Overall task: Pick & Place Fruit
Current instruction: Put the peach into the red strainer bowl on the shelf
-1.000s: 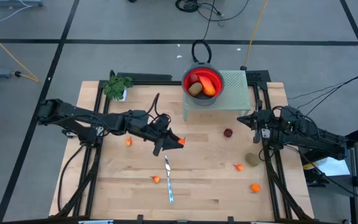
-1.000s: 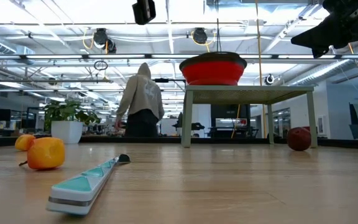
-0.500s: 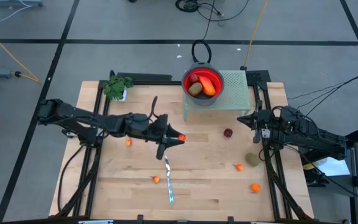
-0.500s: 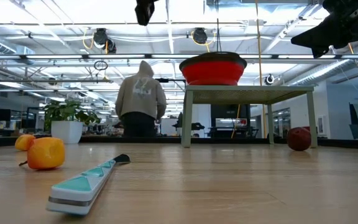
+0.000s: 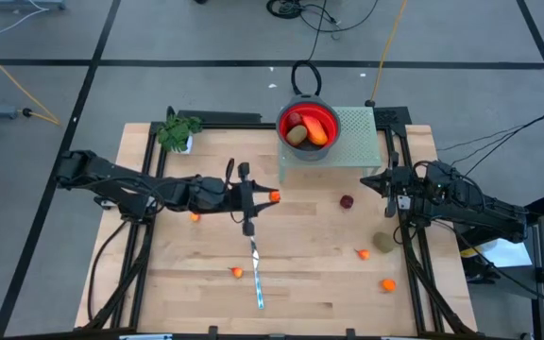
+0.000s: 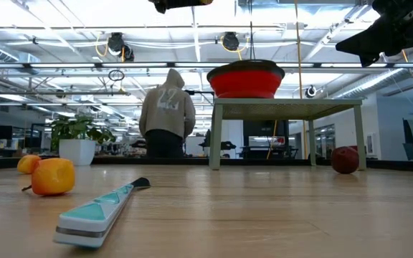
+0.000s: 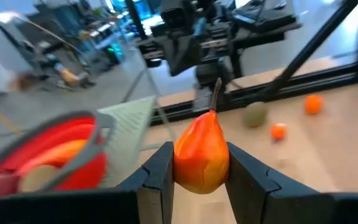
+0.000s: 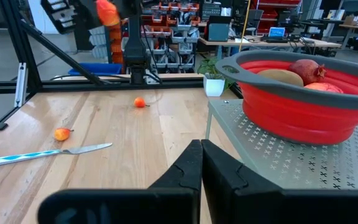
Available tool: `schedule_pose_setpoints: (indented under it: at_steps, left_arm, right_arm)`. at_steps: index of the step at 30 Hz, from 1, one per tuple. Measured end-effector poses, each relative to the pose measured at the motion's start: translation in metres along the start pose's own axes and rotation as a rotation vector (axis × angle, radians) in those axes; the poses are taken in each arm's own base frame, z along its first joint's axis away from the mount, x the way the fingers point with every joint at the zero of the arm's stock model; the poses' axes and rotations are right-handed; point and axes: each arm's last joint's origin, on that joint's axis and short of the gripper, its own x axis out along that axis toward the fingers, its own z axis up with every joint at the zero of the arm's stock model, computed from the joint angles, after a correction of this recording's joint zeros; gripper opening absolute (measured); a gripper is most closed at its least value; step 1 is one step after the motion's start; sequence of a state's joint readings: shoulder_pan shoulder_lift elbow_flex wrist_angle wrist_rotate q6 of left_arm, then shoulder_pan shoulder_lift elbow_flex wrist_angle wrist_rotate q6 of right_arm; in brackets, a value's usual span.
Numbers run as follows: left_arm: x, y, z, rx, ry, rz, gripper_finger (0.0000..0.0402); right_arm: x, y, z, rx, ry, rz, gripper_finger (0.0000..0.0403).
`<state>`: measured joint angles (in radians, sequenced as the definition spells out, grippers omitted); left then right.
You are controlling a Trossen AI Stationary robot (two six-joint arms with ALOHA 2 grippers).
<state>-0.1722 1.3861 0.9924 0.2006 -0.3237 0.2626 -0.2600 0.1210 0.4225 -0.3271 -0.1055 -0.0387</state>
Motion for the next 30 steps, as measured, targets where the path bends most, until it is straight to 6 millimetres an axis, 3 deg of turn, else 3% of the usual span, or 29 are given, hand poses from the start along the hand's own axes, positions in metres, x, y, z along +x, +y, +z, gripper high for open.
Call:
schedule_pose_setpoints:
  at_steps: [10,20,24,30]
  left_arm:
    - [0.0,0.004,0.004,0.169,-0.021,0.094,0.0108]
    - [0.0,0.004,0.005,0.139,-0.032,0.098,0.0108]
    - [0.0,0.006,0.01,0.005,-0.083,0.111,0.0108]
    - [0.0,0.018,0.017,-0.34,-0.196,0.139,0.0108]
  right_arm:
    - [0.0,0.0,0.0,0.0,0.0,0.0,0.0]
    - [0.0,0.0,0.0,0.0,0.0,0.0,0.0]
    - [0.0,0.0,0.0,0.0,0.0,0.0,0.0]
    - [0.0,0.0,0.0,0.0,0.0,0.0,0.0]
